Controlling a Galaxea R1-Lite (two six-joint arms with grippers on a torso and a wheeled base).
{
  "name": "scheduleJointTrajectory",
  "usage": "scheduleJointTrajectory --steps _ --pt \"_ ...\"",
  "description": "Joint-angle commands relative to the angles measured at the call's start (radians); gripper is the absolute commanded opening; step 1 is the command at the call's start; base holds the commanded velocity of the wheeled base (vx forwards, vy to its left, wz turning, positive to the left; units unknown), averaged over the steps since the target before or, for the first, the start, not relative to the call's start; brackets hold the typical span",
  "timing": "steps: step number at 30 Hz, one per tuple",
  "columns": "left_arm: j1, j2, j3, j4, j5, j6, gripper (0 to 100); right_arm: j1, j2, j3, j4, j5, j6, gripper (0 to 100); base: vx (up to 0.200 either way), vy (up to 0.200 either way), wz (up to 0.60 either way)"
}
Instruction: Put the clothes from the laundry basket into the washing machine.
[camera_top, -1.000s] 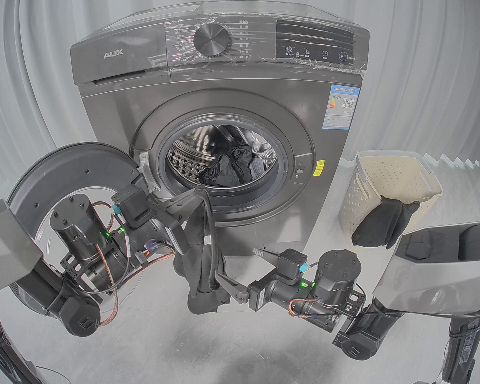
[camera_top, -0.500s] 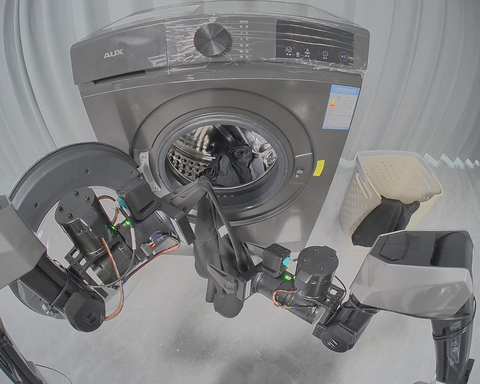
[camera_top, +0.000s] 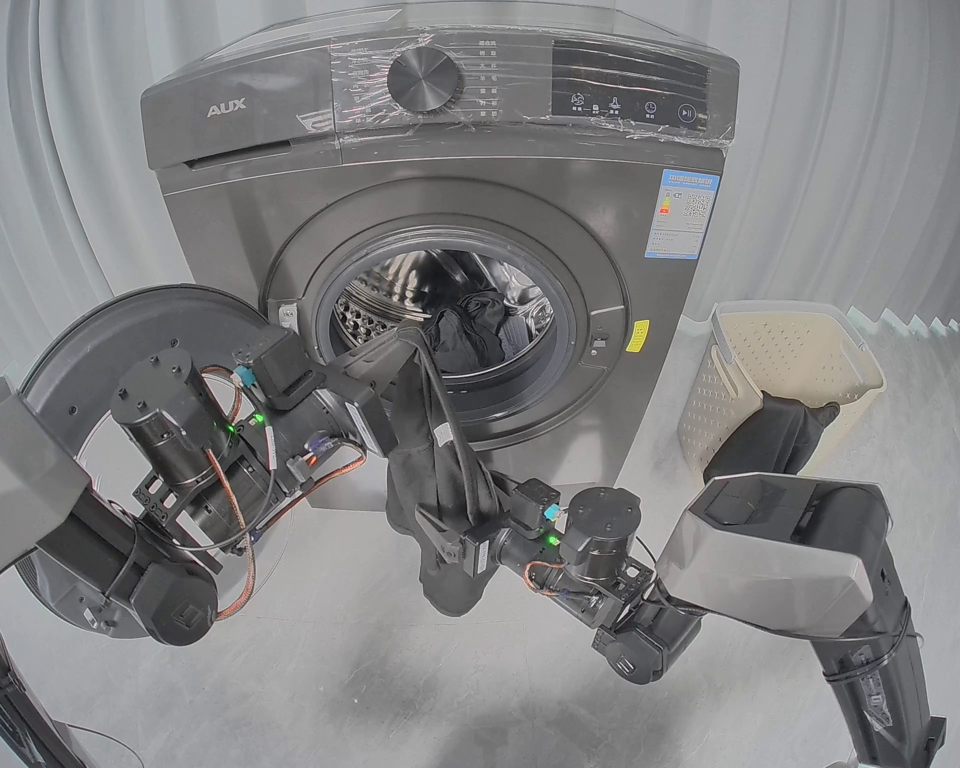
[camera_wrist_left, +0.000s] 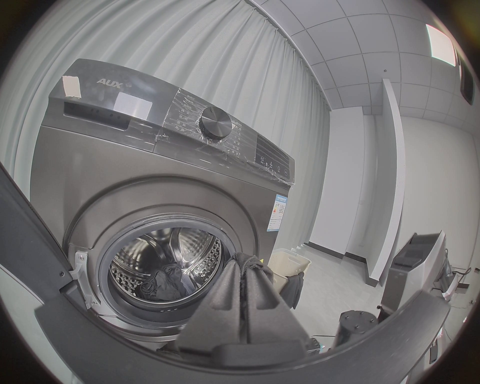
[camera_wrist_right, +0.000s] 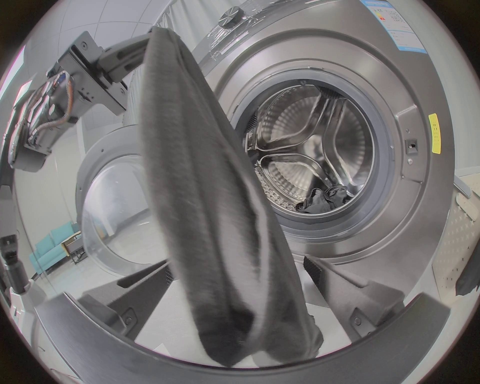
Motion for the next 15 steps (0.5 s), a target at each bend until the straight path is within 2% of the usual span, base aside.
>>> scheduleJointTrajectory --steps 1,15 --pt "0.0 -0.009 -0.012 0.003 0.003 0.0 0 -0.017 0.055 -0.043 0.002 -0.012 -0.002 100 0.0 0.0 0.0" --pt "0.001 -0.011 -0.023 0.008 0.004 0.0 0 -0.003 0.121 -0.138 0.018 -0.021 0.001 100 0.0 0.0 0.0"
